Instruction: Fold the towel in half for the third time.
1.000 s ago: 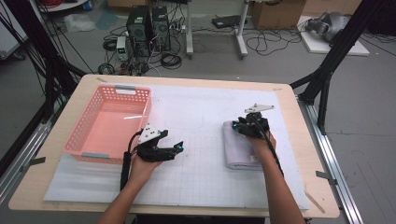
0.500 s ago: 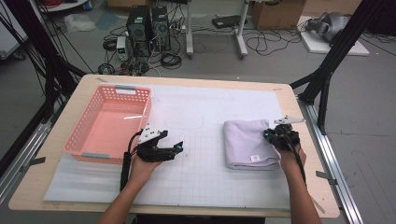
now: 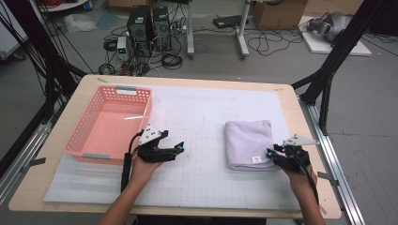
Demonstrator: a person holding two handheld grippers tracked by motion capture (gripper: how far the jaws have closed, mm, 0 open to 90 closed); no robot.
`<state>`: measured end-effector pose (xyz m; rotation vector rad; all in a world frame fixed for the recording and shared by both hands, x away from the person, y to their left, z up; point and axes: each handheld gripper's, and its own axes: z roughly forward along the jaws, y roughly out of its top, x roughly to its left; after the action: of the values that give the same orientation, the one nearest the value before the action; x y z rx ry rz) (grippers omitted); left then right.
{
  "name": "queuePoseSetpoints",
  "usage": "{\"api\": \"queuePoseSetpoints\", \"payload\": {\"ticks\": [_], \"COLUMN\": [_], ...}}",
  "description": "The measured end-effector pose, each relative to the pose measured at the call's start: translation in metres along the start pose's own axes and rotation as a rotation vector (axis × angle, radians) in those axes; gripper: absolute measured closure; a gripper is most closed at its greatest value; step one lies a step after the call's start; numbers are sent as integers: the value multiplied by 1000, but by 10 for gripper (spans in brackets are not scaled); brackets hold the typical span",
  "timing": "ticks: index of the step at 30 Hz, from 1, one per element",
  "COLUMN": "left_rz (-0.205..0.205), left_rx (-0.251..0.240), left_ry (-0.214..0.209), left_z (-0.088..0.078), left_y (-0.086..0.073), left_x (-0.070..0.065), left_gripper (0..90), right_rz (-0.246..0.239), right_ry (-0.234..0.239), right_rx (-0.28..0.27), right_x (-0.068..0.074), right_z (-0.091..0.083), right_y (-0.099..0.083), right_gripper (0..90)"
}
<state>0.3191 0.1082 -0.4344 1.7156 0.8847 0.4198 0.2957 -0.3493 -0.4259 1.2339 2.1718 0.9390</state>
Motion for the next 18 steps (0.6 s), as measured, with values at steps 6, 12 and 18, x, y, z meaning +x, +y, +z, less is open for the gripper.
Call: {"api": "queuePoseSetpoints", "payload": {"ticks": [6, 12, 18], "left_rz": [-1, 0, 2], "left_rx": [-7, -10, -17], "left_ry": [1, -8, -22], "left_z": [-2, -2, -5], "left_y": [1, 0, 0], "left_x": [0, -2, -3], "left_gripper": [199, 178, 171], "right_rz": [1, 70, 73], "right_ry": [-2, -61, -96], "right_rx": [19, -192, -196], "right_x": [-2, -10, -12], "right_z": [-15, -37, -34], "right_y": [-16, -13, -12], "right_gripper": [580, 394, 275]}}
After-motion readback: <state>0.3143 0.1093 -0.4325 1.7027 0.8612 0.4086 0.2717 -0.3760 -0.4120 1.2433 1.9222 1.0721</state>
